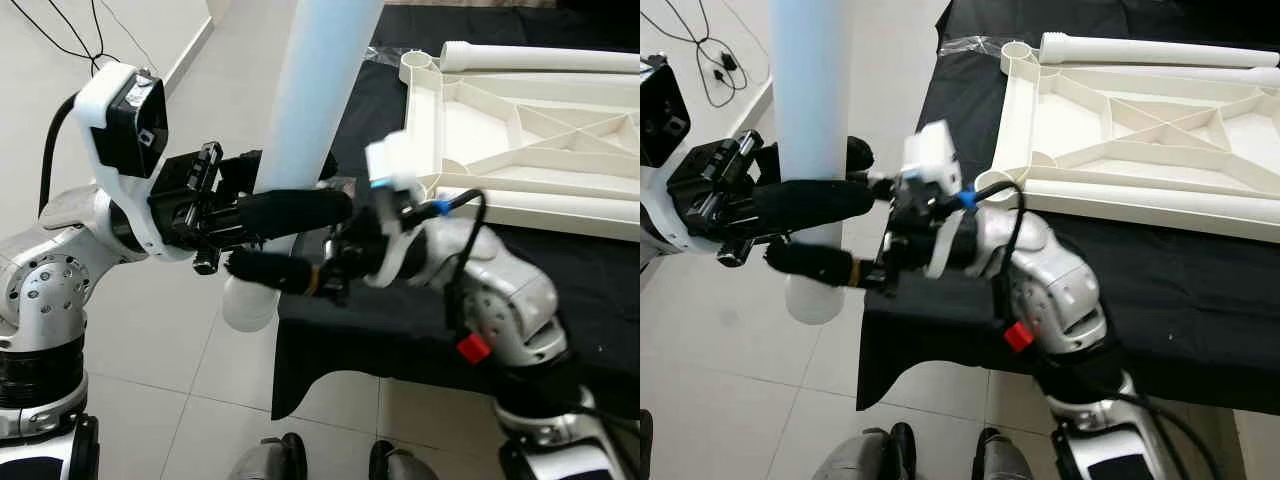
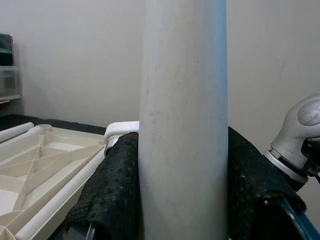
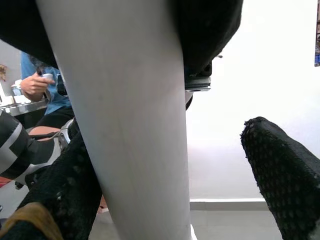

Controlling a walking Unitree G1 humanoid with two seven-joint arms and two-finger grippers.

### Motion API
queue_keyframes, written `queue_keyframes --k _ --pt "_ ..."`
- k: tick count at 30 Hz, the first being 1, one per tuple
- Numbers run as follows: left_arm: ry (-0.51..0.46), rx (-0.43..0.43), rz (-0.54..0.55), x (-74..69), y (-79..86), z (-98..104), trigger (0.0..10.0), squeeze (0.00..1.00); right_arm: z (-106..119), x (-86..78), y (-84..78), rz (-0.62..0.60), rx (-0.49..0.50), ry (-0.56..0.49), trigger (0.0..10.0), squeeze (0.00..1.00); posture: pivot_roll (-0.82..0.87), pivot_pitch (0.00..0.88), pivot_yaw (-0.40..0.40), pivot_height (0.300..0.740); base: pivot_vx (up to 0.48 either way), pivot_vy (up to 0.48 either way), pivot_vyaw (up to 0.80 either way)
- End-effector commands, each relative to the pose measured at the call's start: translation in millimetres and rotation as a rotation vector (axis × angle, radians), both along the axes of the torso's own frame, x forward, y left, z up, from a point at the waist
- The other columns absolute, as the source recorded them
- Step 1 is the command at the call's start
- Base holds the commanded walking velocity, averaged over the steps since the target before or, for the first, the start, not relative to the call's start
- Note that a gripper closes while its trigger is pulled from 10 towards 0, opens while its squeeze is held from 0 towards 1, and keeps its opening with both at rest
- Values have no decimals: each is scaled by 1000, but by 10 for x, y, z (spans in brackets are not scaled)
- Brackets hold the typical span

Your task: Building children table

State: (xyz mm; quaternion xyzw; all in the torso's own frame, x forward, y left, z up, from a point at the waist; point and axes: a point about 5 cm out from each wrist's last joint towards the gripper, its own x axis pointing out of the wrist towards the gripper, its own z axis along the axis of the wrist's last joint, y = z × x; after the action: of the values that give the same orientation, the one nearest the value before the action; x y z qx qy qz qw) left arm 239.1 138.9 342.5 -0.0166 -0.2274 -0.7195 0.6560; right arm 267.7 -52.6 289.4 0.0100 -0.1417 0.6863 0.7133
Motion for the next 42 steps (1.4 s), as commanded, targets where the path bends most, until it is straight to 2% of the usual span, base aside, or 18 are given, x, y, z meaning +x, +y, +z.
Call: queue_keyframes --k 1,3,4,7,11,13,15,17,18,19,20,23,27,28,29,33,36,42 --pt "-56 9 -49 -95 -24 41 3098 0 -55 -11 53 -14 -23 18 10000 0 39 233 54 740 0 0 0" --pt "-56 9 -49 -95 -24 41 3098 0 -55 -11 53 -14 -23 18 10000 0 39 233 54 740 0 0 0" --pt "-63 13 -48 -82 -58 25 3098 0 -115 52 156 -81 -32 57 10000 0 38 236 53 740 0 0 0" --pt "-67 13 -48 -75 -81 14 2941 0 -113 128 165 -139 -14 81 10000 0 38 237 53 740 0 0 0" --pt "-67 9 -47 -73 -86 12 2706 0 -88 134 160 -141 7 82 10000 0 37 238 53 740 0 0 0" --pt "-64 2 -49 -73 -95 6 2588 0 -21 68 194 -92 47 74 10000 0 33 240 55 740 0 0 0" --pt "-64 2 -49 -73 -95 6 2588 0 -21 68 194 -92 47 74 10000 0 33 240 55 740 0 0 0" --pt "-63 -3 -49 -73 -99 4 2392 0 3 2 230 -47 62 69 10000 0 32 243 54 740 0 0 0" --pt "-62 -9 -49 -72 -103 2 2353 0 12 -74 287 -4 69 65 10000 0 31 245 54 740 0 0 0" --pt "-62 -9 -49 -72 -103 2 2353 0 12 -74 287 -4 69 65 10000 0 31 245 54 740 0 0 0" --pt "-58 -21 -47 -70 -110 2 2353 0 16 -165 367 44 82 67 10000 0 31 245 54 740 0 0 0" --pt "-60 -27 -47 -67 -116 0 1882 0 44 -219 441 66 119 73 10000 0 30 247 56 740 0 0 0" --pt "-62 -31 -48 -62 -123 -2 1804 0 56 -242 480 75 136 74 10000 0 30 246 56 740 0 0 0" --pt "-66 -31 -48 -59 -127 -3 1725 0 57 -244 487 78 135 72 7569 0 30 246 56 740 0 0 0" --pt "-67 -33 -48 -55 -129 -3 1725 0 56 -245 488 80 135 72 0 0 28 245 56 740 0 0 0" --pt "-67 -34 -48 -53 -131 -3 1725 0 54 -247 489 83 132 72 0 0 28 245 56 740 0 0 0" --pt "-65 -47 -36 -34 -127 10 980 0 34 -258 487 83 109 54 0 0 29 243 55 740 0 0 0" --pt "-59 -53 -30 -22 -114 19 745 0 20 -240 496 47 84 17 0 0 28 241 56 740 0 0 0"
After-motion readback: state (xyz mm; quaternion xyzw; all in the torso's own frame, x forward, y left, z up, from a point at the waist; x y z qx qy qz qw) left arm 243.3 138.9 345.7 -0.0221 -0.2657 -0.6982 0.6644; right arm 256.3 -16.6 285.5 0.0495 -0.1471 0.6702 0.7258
